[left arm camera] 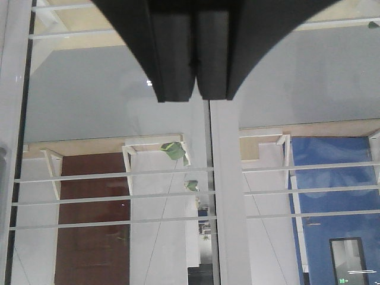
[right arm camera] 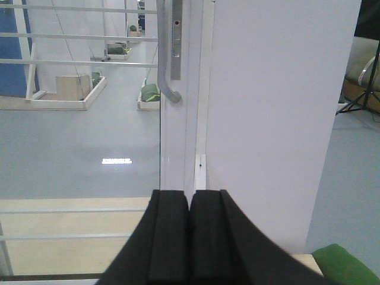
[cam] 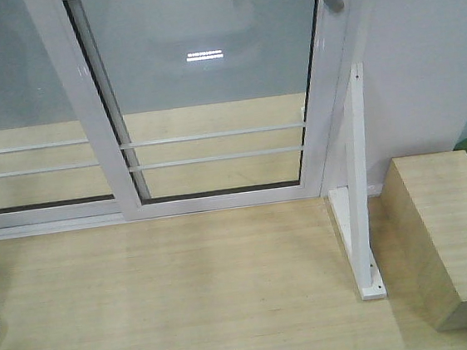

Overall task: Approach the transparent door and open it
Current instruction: 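Drive closer and align the base with the grey door handle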

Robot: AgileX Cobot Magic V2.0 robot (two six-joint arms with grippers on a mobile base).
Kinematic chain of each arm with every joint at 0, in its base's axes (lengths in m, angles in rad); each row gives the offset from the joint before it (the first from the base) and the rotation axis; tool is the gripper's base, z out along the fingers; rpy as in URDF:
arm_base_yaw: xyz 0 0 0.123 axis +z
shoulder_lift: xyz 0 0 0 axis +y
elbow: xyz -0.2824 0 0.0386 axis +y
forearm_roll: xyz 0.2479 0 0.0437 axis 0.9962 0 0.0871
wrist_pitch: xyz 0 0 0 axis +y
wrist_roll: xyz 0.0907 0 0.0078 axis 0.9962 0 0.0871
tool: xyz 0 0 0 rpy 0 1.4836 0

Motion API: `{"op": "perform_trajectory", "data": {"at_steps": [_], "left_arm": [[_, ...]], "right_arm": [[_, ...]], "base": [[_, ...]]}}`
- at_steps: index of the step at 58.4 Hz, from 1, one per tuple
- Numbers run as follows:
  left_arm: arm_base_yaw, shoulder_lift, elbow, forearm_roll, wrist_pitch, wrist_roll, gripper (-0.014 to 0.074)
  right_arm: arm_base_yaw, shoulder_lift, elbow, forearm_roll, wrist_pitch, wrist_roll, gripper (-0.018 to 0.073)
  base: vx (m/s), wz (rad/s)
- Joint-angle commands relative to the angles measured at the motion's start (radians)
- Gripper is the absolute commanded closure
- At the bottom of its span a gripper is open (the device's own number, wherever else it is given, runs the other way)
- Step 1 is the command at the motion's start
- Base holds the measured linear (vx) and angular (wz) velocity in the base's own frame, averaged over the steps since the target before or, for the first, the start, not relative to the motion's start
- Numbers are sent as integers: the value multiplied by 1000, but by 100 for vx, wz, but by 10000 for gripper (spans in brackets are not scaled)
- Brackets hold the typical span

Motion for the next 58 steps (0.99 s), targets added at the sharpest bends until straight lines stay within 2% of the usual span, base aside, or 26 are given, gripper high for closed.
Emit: {"op": "perform_trajectory", "data": {"at_steps": [1,28,58], "left_arm": [[-5,-3,30,-1,-81,-7,602],[-5,-3,30,-1,-81,-7,602],[-5,-3,30,-1,-81,-7,602]], "right_arm": [[-4,-14,12,0,-83,-5,567],[-4,-14,12,0,-83,-5,567],[-4,-14,12,0,-83,-5,567]], "base": [[38,-3],[29,-1],[15,0]]}}
